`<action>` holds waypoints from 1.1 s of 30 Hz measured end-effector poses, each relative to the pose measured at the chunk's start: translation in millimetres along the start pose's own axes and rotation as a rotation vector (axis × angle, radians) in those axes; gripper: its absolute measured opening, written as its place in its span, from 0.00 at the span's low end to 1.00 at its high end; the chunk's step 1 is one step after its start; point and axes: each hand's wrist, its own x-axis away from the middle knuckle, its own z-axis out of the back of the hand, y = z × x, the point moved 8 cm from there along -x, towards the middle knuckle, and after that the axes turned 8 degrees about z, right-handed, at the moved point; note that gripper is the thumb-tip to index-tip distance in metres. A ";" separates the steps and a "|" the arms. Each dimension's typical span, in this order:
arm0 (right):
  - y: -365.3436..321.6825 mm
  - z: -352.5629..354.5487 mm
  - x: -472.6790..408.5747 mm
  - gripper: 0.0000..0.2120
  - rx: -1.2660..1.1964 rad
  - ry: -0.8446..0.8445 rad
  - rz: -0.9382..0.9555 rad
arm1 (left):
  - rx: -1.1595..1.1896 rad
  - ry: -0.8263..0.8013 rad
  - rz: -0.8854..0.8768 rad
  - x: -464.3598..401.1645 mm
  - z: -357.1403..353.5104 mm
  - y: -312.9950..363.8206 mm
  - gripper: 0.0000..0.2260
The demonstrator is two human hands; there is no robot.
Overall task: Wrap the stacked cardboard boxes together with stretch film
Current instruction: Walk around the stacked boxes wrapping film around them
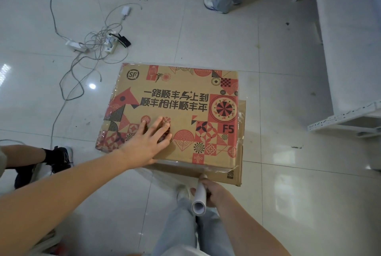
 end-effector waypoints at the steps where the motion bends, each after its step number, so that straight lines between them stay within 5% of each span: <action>1: 2.9 -6.0 0.9 0.10 -0.017 -0.012 -0.003 | -0.006 -0.010 -0.006 1.0 -1.5 -3.7 0.38; 16: -16.7 -11.4 10.3 0.12 0.256 0.056 0.097 | 0.157 -0.028 0.001 -1.4 5.5 -7.9 0.40; 24: -27.4 4.6 28.3 0.08 0.024 -0.006 0.010 | 0.149 0.067 -0.020 -5.1 -2.1 -12.1 0.34; 28: -48.5 9.6 36.4 0.13 0.012 -0.051 0.091 | 0.172 0.159 0.019 -5.7 -4.2 -13.3 0.39; 33: -41.7 12.3 26.1 0.13 0.090 -0.114 -0.032 | 0.159 0.235 0.019 -6.6 0.8 -15.3 0.35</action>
